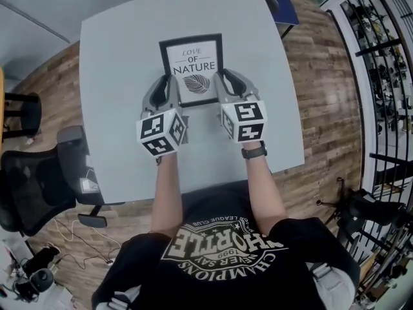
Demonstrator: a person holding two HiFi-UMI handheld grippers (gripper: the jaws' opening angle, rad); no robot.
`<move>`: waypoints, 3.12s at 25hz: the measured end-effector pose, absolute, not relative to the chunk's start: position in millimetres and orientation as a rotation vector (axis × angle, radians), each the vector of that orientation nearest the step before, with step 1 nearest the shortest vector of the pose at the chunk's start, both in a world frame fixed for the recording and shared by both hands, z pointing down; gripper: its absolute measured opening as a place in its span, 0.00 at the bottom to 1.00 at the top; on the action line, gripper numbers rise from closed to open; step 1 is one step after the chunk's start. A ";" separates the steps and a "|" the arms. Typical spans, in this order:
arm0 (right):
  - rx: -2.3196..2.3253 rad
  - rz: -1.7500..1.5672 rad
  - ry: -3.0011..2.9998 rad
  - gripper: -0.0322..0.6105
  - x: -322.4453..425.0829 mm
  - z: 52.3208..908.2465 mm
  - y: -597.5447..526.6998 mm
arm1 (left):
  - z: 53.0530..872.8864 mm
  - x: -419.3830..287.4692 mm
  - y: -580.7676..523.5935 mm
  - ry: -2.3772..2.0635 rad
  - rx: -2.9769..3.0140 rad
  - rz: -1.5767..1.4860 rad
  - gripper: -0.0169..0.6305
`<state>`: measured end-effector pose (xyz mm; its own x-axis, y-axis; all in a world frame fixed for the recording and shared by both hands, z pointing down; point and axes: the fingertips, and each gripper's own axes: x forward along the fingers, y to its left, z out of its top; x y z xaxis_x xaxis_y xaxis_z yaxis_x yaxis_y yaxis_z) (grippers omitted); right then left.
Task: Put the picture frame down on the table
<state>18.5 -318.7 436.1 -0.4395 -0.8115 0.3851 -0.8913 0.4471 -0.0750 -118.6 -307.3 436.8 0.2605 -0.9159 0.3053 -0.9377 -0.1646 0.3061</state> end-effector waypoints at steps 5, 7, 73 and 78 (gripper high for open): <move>1.430 0.465 -2.382 0.16 18.8 468.6 -327.3 | 467.5 -118.0 -314.3 -1.651 2.078 0.118 0.13; 1.410 0.495 -2.359 0.16 18.5 486.4 -330.8 | 485.1 -117.8 -315.9 -1.626 2.063 0.143 0.13; 1.089 0.938 -2.044 0.17 35.5 692.2 -357.7 | 697.4 -96.8 -350.4 -1.390 1.748 0.467 0.14; 1.101 0.926 -2.047 0.17 35.3 691.1 -358.3 | 696.6 -97.0 -350.4 -1.393 1.760 0.471 0.14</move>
